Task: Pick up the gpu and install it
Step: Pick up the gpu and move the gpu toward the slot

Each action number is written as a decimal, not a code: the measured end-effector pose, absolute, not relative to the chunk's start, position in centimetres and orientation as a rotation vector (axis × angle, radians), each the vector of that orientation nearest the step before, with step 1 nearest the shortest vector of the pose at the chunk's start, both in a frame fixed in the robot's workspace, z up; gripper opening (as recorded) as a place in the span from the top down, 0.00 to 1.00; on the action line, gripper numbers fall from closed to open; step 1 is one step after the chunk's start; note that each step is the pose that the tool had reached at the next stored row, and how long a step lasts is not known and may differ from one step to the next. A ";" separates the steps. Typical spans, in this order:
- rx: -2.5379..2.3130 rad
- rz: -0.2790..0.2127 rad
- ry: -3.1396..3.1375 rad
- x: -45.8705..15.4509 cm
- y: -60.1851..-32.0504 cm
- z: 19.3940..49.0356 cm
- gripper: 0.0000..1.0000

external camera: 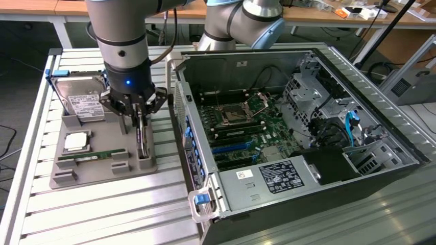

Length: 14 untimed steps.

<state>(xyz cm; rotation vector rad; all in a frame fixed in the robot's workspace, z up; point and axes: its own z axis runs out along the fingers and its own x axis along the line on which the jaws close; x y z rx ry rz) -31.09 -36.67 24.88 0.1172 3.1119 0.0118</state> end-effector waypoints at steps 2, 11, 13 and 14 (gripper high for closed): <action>0.117 0.012 3.112 -31.1 -36.7 24.9 0.73; 0.117 0.012 3.112 -31.1 -36.7 25.3 0.73; 0.117 0.012 3.112 -31.1 -36.7 25.3 0.73; 0.117 0.012 3.112 -31.1 -36.7 25.3 0.73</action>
